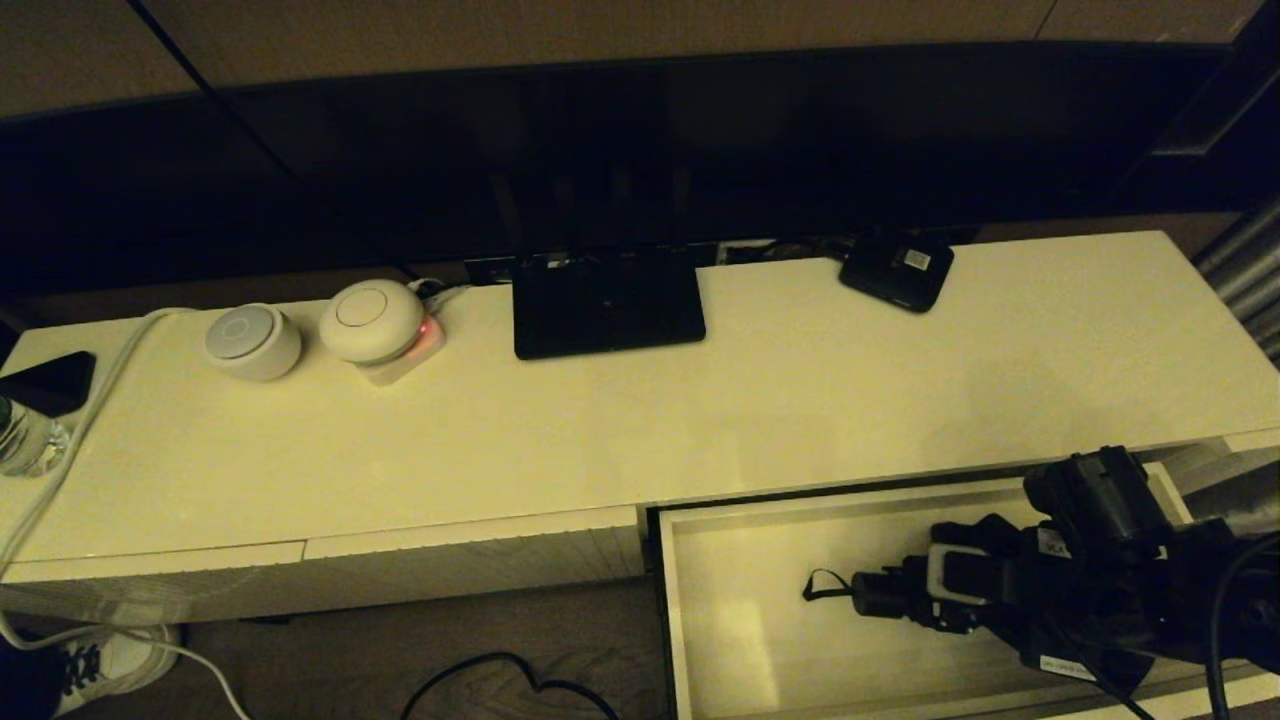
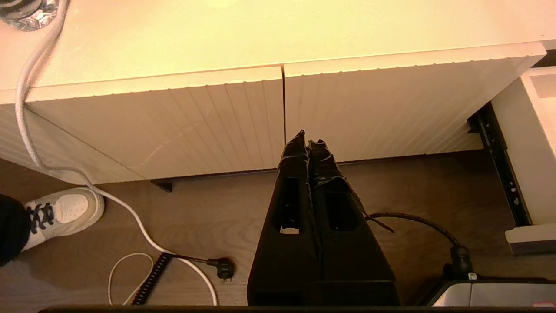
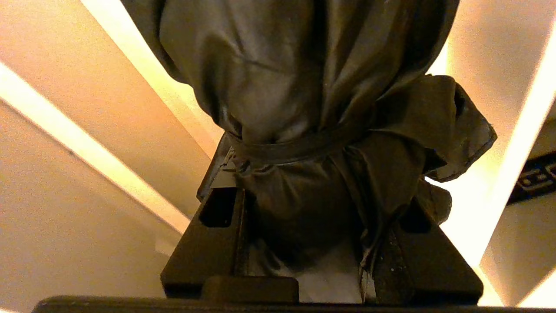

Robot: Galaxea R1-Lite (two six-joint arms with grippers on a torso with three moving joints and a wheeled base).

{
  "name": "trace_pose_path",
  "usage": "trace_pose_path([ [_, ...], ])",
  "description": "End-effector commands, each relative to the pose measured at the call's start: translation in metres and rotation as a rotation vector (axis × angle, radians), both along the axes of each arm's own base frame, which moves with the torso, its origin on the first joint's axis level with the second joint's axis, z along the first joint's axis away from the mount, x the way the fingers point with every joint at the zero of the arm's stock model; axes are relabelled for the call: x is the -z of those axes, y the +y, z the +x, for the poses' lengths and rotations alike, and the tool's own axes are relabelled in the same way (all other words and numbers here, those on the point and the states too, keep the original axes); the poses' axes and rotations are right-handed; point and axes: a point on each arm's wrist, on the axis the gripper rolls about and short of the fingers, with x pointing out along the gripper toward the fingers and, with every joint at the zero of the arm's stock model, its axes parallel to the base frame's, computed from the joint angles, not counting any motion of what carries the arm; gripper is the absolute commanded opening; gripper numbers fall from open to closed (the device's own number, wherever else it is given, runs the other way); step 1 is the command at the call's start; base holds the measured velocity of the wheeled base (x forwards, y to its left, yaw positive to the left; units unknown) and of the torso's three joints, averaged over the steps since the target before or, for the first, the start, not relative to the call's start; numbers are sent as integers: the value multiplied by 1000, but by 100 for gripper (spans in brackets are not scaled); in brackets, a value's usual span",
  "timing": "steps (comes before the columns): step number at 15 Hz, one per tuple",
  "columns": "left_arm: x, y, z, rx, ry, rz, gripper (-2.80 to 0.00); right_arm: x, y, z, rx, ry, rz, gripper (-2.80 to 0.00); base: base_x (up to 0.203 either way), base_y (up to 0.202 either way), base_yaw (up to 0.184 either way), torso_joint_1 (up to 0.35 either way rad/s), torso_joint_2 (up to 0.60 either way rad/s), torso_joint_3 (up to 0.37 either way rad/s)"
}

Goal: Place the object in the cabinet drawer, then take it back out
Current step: Put the umbrella in the drawer

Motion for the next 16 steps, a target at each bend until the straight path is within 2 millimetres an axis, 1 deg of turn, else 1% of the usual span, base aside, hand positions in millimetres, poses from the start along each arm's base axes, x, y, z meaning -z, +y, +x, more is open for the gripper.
trace_pose_path([
  [1, 1, 0, 0, 0, 3, 0, -280, 4, 1, 3, -5, 5, -8, 0, 0, 0, 0, 0, 0, 0],
  [6, 1, 0, 0, 0, 3, 0, -280, -5, -1, 0, -5, -30, 6, 0, 0, 0, 0, 0, 0, 0],
  [7, 1, 0, 0, -1, 3, 0, -280, -12, -1, -4, -3, -53, 13, 0, 0, 0, 0, 0, 0, 0],
  [8, 1, 0, 0, -1, 3, 0, -280, -24, -3, -9, -5, -94, 24, 0, 0, 0, 0, 0, 0, 0],
  [10, 1, 0, 0, -1, 3, 0, -280, -54, -7, -28, -28, -175, 63, 0, 0, 0, 0, 0, 0, 0],
  [12, 1, 0, 0, -1, 3, 0, -280, -79, -10, -51, -62, -227, 87, 0, 0, 0, 0, 0, 0, 0],
  [14, 1, 0, 0, 0, 3, 0, -280, -97, -14, -79, -95, -252, 98, 0, 0, 0, 0, 0, 0, 0],
  [16, 1, 0, 0, -1, 3, 0, -280, -108, -17, -112, -147, -233, 88, 0, 0, 0, 0, 0, 0, 0],
])
